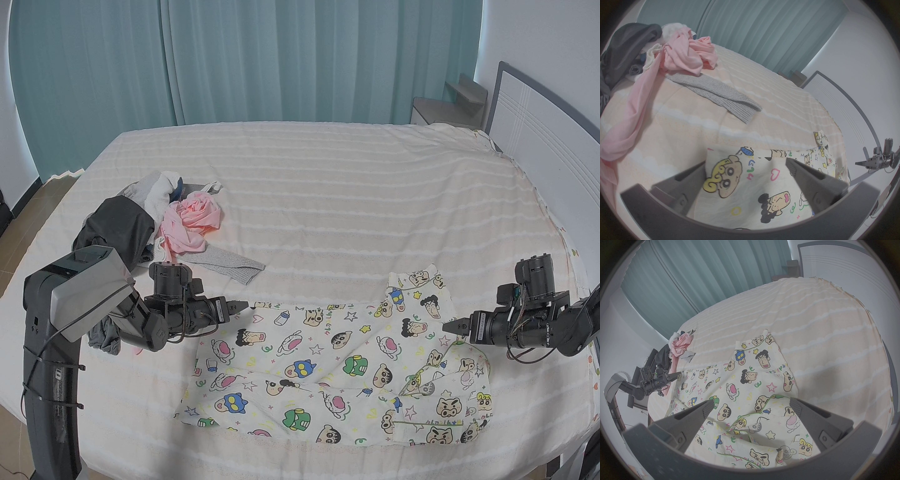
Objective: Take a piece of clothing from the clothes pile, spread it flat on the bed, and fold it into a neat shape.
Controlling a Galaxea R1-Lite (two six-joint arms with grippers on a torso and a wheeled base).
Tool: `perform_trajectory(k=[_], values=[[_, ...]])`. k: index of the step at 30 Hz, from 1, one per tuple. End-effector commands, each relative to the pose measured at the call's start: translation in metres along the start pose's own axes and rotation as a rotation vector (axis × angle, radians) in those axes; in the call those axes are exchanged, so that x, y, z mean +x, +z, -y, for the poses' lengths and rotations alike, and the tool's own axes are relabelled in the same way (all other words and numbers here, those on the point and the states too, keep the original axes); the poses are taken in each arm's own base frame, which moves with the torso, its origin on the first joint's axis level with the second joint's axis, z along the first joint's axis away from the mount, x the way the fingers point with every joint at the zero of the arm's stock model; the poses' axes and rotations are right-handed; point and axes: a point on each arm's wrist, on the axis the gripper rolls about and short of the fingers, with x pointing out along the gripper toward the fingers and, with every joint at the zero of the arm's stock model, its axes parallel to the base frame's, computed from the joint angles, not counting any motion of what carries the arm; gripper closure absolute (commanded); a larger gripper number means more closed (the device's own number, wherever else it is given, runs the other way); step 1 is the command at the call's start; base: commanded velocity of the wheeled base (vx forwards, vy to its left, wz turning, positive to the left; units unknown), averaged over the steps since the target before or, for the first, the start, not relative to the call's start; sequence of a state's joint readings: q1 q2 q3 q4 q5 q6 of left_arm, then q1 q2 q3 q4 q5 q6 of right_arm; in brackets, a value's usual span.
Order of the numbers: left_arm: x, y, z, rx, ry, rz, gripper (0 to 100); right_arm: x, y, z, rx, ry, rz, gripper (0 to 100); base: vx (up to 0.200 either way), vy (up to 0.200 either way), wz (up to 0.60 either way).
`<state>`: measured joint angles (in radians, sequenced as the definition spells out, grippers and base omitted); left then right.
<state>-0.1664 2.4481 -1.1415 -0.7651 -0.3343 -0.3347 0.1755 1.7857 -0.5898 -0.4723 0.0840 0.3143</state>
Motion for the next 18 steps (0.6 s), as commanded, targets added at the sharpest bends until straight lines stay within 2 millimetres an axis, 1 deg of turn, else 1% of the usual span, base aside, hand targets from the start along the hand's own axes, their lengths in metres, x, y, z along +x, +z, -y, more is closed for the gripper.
perform_trajectory(k=[1, 4, 5, 6, 8, 9, 10, 13, 14, 15, 16, 17, 18], values=[[0.002, -0.002, 0.002, -0.005, -0.005, -0.005, 100, 0.009, 0.004, 0.002, 0.005, -0.007, -0.002, 0, 0.000, 0.000, 0.00], [0.002, -0.001, 0.002, -0.004, -0.004, -0.001, 100, 0.021, 0.012, 0.004, 0.010, -0.013, 0.005, 0, 0.000, 0.000, 0.00], [0.002, -0.001, 0.002, -0.004, -0.004, -0.001, 100, 0.021, 0.012, 0.004, 0.010, -0.013, 0.005, 0, 0.000, 0.000, 0.00], [0.002, 0.000, 0.002, 0.000, -0.004, 0.007, 100, 0.033, 0.018, 0.007, 0.011, -0.023, 0.004, 0, 0.000, 0.000, 0.00], [0.001, 0.002, 0.002, 0.005, -0.002, 0.028, 100, 0.043, 0.025, 0.009, 0.010, -0.026, 0.013, 0, 0.000, 0.000, 0.00], [0.000, 0.004, 0.001, 0.012, -0.003, 0.053, 100, 0.053, 0.033, 0.012, 0.010, -0.030, 0.020, 0, 0.000, 0.000, 0.00], [-0.001, 0.005, 0.001, 0.014, -0.001, 0.069, 100, 0.062, 0.037, 0.016, 0.008, -0.036, 0.018, 0, 0.000, 0.000, 0.00], [-0.005, 0.006, 0.000, 0.016, 0.025, 0.096, 100, 0.090, 0.038, 0.027, -0.034, -0.048, -0.006, 0, 0.000, 0.000, 0.00], [-0.006, 0.008, 0.001, 0.017, 0.038, 0.104, 100, 0.097, 0.040, 0.030, -0.051, -0.051, -0.008, 0, 0.000, 0.000, 0.00], [-0.006, 0.008, 0.001, 0.017, 0.042, 0.107, 100, 0.099, 0.040, 0.031, -0.057, -0.053, -0.009, 0, 0.000, 0.000, 0.00], [-0.008, 0.012, 0.002, 0.019, 0.062, 0.127, 100, 0.112, 0.042, 0.036, -0.075, -0.055, -0.010, 0, 0.000, 0.000, 0.00], [-0.009, 0.014, 0.003, 0.021, 0.068, 0.139, 100, 0.118, 0.044, 0.038, -0.074, -0.051, -0.011, 0, 0.000, 0.000, 0.00], [-0.009, 0.014, 0.003, 0.021, 0.068, 0.139, 100, 0.118, 0.044, 0.038, -0.074, -0.051, -0.011, 0, 0.000, 0.000, 0.00]])
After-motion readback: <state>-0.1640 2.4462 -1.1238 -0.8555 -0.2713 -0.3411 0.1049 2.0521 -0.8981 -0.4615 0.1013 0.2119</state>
